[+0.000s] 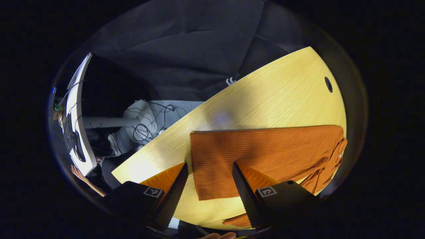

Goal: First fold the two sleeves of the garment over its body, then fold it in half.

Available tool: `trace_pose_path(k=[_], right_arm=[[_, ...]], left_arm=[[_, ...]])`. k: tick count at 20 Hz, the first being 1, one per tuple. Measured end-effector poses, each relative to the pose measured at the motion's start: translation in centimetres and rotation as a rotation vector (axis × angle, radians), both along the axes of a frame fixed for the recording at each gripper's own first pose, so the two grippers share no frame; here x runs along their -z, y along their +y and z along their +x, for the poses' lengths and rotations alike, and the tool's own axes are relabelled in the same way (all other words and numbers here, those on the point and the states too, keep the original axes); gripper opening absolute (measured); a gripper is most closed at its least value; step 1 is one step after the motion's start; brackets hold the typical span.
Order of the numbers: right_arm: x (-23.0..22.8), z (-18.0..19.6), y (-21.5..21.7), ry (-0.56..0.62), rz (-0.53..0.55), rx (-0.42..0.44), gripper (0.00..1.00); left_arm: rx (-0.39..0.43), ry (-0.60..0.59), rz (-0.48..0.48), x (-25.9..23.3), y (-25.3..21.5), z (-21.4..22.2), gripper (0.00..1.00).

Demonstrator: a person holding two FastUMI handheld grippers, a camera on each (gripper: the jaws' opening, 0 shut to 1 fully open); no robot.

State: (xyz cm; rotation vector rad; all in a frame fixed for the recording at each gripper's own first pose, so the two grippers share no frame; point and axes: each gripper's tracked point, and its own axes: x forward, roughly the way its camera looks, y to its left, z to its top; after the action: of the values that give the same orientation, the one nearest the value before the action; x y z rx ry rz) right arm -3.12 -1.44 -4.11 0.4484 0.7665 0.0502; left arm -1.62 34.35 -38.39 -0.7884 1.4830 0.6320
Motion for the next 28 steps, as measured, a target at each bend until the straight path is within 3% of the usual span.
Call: trace_pose_path(k=[4,5,8,9,10,11,13,17,20,23,28], right_arm=[[0.2,0.0,-1.3,-0.003,0.000,0.021,0.97],[0.1,0.1,-1.3,-0.002,0.009,0.027,0.97],[0.2,0.1,-2.0,0.004,0.018,0.035,0.97],[0.1,0.0,-2.0,0.004,0.018,0.033,0.97],[0.2,0.1,-2.1,0.004,0.016,0.030,0.97],[0.0,0.1,-2.1,0.002,0.020,0.026,0.97],[-0.2,0.3,-1.9,0.000,0.026,0.017,0.97],[-0.5,0.6,-1.3,-0.005,0.030,-0.029,0.93],[-0.9,1.2,-0.6,-0.016,0.057,-0.075,0.97],[-1.5,2.2,0.4,-0.004,0.153,-0.102,0.97],[-0.5,3.3,-0.8,0.027,0.212,-0.121,0.97]], left_arm=[[0.030,0.013,-0.024,0.0,-0.7,0.7,0.72],[0.020,0.009,-0.022,-0.2,-0.8,0.9,0.59],[-0.009,-0.011,-0.022,-0.1,-1.1,1.9,0.43],[-0.006,-0.021,-0.029,-0.1,-1.3,2.2,0.33],[0.005,-0.016,-0.026,-0.4,-1.5,2.1,0.33],[0.015,-0.005,-0.020,-0.5,-1.7,1.9,0.14],[0.024,0.007,-0.002,-0.9,-1.6,2.0,0.07],[0.059,-0.085,0.008,-4.2,-2.4,3.6,0.05],[0.083,-0.168,0.026,-7.8,-3.8,5.7,0.05],[0.129,-0.243,0.043,-11.5,-6.3,8.2,0.05],[0.224,-0.356,0.041,-16.6,-13.5,13.9,0.04]])
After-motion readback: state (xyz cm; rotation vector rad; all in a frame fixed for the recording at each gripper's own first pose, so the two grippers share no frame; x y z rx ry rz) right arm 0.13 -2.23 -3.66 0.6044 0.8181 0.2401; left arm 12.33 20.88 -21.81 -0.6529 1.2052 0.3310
